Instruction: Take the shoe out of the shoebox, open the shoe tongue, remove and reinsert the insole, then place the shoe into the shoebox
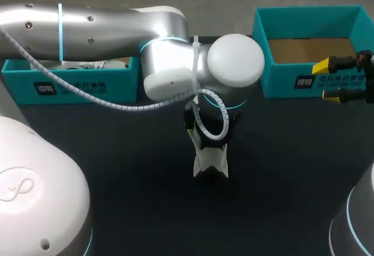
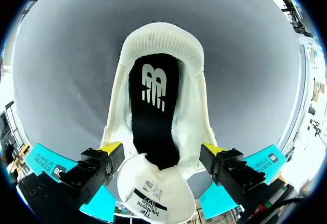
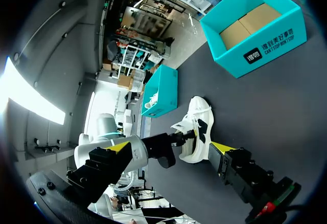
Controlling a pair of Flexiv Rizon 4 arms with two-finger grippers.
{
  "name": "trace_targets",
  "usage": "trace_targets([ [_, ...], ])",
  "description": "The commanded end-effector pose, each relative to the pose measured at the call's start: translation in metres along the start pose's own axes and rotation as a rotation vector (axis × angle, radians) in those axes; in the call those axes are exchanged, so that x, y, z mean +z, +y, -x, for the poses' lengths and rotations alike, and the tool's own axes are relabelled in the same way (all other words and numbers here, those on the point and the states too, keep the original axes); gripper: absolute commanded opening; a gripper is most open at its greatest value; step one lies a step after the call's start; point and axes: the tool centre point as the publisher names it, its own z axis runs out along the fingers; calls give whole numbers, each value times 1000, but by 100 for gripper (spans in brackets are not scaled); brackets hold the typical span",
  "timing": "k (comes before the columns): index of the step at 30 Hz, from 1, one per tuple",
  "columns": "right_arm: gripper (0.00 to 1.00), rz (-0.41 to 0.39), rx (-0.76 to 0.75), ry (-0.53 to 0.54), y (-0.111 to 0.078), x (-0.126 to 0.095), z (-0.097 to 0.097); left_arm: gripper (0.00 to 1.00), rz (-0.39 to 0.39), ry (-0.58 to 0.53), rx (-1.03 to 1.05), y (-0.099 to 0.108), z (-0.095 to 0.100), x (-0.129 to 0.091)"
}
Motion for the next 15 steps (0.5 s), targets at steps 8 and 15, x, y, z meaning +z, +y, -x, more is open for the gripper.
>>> trace_targets([
  [8,100,0,2,-4,-1,0,0,100,0,-33,-9,26,-7,-18],
  [15,100,0,2,-4,-1,0,0,100,30,-26,-14,48,-16,-30],
])
